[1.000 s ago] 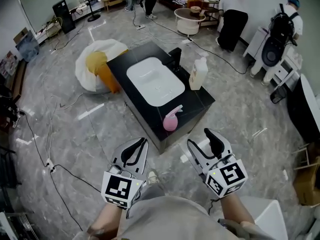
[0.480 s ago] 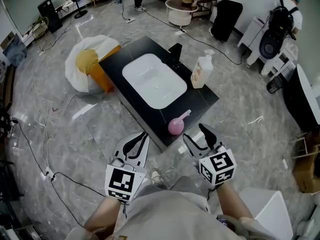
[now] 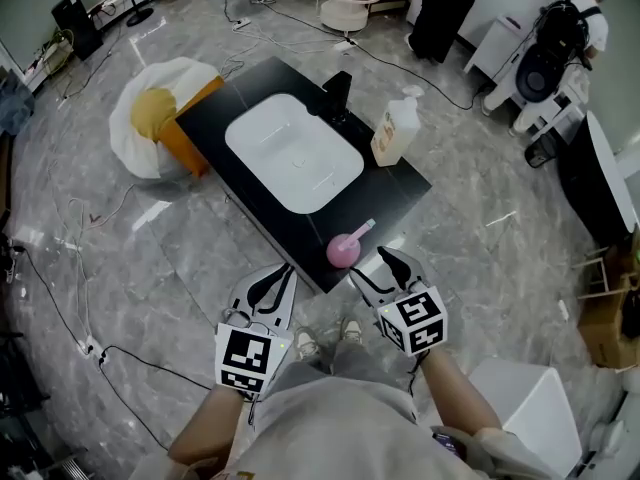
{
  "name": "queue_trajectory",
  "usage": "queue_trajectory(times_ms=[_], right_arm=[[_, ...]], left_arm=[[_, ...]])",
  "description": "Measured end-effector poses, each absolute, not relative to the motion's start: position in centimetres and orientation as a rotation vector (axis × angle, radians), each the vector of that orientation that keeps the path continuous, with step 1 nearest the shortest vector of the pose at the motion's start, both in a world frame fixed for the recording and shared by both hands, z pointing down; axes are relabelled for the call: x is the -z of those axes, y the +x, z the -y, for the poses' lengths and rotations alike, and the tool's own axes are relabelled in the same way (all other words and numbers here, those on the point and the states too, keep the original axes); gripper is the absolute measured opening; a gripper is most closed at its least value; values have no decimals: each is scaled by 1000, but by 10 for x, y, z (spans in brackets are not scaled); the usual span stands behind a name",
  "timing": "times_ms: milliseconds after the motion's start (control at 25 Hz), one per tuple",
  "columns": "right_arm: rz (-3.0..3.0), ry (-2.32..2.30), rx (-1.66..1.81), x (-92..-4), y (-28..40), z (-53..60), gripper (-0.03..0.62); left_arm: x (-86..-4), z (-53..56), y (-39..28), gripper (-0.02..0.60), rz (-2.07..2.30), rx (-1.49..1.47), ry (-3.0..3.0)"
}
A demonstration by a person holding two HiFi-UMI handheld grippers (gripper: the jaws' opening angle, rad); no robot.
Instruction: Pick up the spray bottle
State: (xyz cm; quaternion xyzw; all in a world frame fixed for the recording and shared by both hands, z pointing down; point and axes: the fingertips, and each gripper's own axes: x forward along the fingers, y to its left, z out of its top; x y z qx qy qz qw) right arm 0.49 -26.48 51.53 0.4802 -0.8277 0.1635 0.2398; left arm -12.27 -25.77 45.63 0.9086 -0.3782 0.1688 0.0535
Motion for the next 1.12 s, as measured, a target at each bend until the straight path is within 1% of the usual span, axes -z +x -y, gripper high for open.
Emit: queue_trajectory(times_ms=[760,1000,1120], right_arm=[[2174,1087,-548,-620,-5,308,281],[2176,1112,-536,-637,-2,327,281],[2189,1089,-518,-638,-8,333,270]], left_arm=[[-537,275,-97,34,1078,-762,2623],[-539,283,-100,34,1148,-788,2579],[-536,282,-103,34,1184,-791,2563]])
